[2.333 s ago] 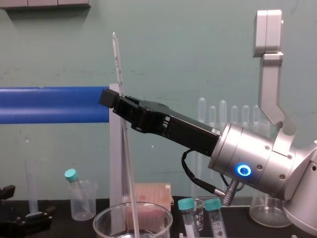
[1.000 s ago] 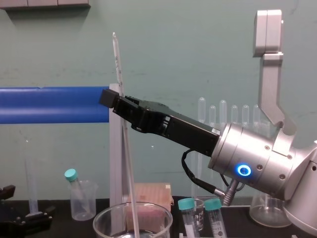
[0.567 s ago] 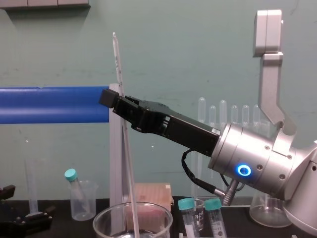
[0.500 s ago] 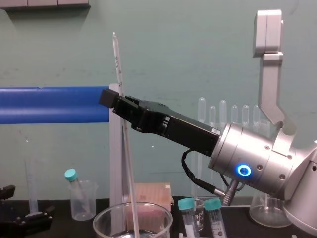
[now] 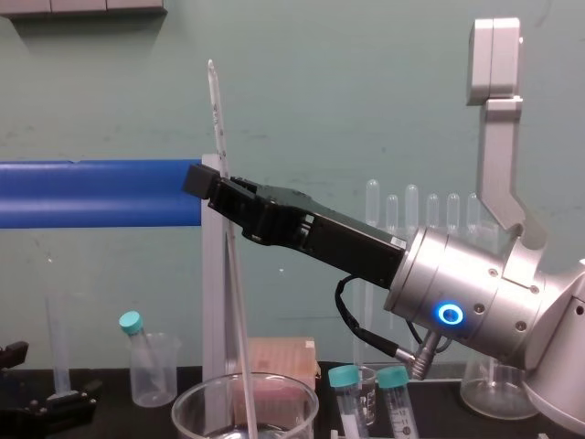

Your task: Hold the thermometer with one hand and immerse one end into the beaker, then reinsert it into the test tube rack.

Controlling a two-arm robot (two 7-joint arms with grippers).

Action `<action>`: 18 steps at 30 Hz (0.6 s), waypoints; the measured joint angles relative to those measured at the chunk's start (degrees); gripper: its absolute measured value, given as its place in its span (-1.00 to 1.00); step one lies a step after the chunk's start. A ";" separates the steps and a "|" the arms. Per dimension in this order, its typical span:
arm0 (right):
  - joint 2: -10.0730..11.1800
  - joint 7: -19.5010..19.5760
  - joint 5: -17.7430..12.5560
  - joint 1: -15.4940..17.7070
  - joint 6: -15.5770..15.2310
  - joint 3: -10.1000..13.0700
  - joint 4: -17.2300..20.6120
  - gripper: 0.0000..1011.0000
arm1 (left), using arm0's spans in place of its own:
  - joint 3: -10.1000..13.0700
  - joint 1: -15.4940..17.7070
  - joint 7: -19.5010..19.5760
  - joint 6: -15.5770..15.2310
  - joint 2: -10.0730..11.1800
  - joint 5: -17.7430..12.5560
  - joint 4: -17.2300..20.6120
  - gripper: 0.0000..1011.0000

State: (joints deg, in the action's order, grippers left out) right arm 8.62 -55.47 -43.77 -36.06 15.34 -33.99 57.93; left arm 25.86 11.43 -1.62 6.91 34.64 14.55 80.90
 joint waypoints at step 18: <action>0.00 0.00 0.00 0.00 0.00 0.00 0.00 -0.89 | 0.00 0.00 0.00 0.00 0.00 0.00 0.00 0.99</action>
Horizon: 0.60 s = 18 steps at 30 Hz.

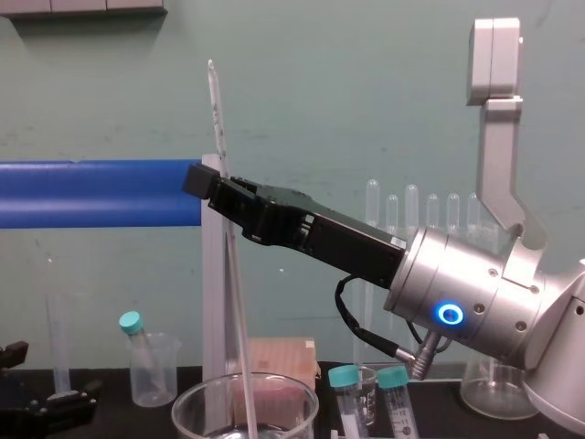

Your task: Hold the thermometer with one hand and immerse one end into the beaker, then reinsert it into the test tube rack.

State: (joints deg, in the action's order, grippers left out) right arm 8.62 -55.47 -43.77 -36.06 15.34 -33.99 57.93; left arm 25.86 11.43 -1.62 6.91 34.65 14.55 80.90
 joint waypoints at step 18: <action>0.00 0.00 0.00 0.00 0.00 0.00 0.00 -0.89 | 0.00 0.00 0.00 0.00 0.00 0.00 0.00 0.99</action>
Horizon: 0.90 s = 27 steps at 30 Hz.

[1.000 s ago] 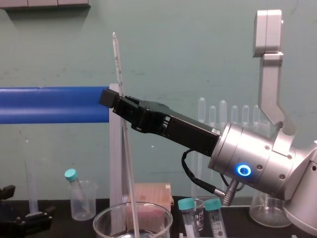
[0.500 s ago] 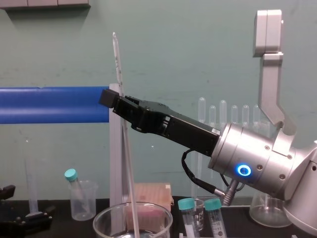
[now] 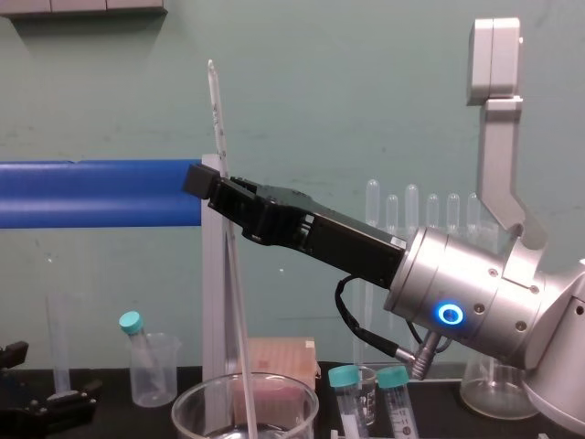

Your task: Hold the thermometer with one hand and immerse one end into the beaker, then reinsert it into the test tube rack.

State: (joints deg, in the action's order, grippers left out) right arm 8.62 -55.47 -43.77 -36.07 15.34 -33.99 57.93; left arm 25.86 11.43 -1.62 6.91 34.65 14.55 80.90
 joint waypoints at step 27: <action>0.00 0.00 0.00 0.00 0.00 0.00 0.00 -0.89 | 0.00 0.00 0.00 0.00 0.00 0.00 0.00 0.99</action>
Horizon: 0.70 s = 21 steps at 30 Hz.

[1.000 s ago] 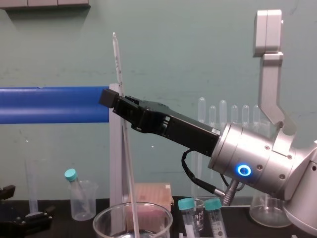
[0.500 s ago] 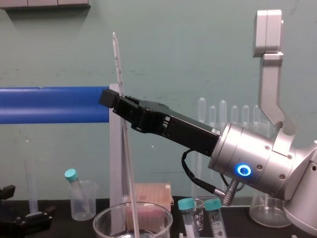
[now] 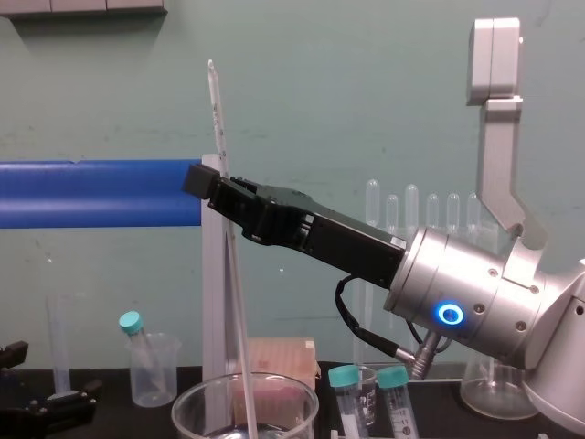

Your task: Hold the thermometer with one hand and immerse one end into the beaker, then reinsert it into the test tube rack.

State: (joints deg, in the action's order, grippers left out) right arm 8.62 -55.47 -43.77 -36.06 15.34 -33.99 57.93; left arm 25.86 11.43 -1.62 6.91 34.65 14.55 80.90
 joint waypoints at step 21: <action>0.00 0.00 0.00 0.00 0.00 0.00 0.00 -0.89 | 0.00 0.00 0.00 0.00 0.00 0.00 0.00 0.99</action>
State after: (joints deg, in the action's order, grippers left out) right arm 8.62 -55.47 -43.77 -36.07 15.34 -33.99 57.93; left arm 25.86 11.43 -1.62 6.91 34.65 14.55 80.90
